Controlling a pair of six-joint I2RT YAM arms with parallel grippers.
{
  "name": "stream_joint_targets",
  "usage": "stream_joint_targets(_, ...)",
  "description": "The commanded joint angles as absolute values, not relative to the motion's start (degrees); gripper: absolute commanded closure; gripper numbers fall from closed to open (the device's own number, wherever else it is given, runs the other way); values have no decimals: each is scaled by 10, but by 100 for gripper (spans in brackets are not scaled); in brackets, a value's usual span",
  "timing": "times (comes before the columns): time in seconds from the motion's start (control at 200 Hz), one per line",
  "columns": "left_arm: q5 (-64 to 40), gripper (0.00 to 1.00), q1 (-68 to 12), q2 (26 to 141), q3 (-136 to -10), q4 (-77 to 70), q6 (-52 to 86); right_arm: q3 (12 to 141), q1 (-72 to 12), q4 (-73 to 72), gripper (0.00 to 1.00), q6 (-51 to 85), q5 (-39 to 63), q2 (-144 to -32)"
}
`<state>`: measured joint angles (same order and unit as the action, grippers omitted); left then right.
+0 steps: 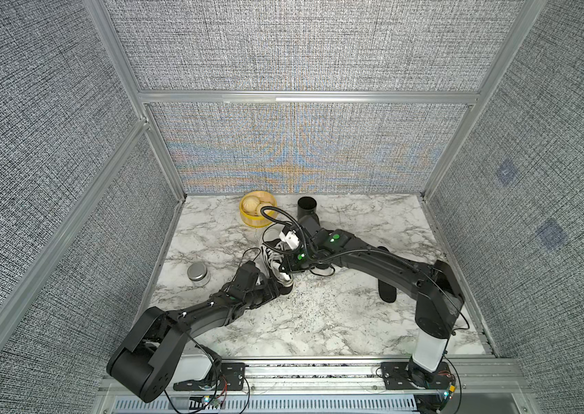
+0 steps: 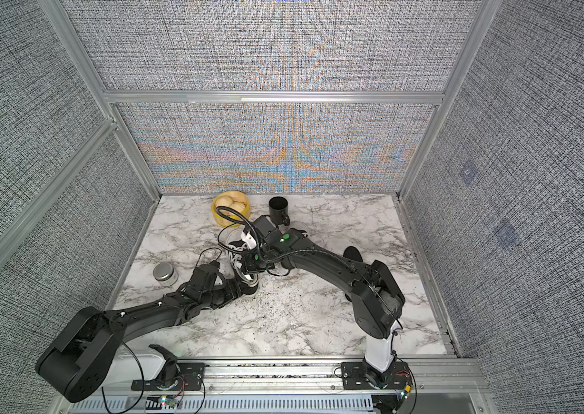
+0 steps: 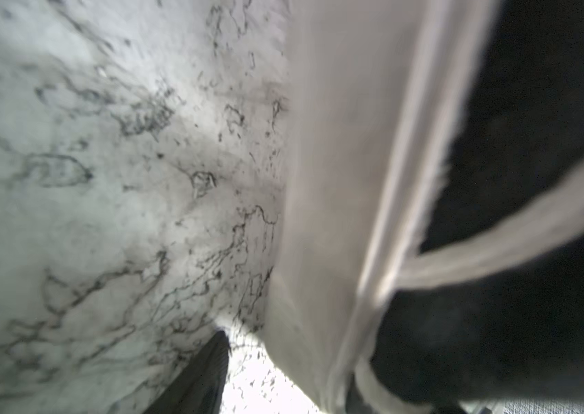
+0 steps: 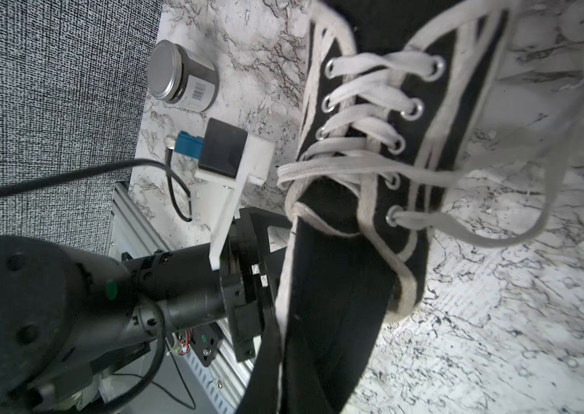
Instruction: Remove the insole from the shoe
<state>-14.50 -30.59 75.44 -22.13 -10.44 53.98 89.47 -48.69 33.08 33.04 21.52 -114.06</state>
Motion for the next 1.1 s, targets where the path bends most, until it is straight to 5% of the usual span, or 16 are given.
stream_joint_targets(0.0,-119,31,-305,743,-221,-68,533,914,-481,377,100,288,246,-1137)
stream_joint_targets(0.445,-185,15,-305,721,-227,-162,546,966,-490,374,100,235,207,-1219)
stream_joint_targets(0.74,-152,50,-305,792,-241,-177,600,962,-498,401,100,205,221,-1188)
stream_joint_targets(1.096,-141,76,-306,857,-270,-208,688,875,-513,383,100,204,360,-1107)
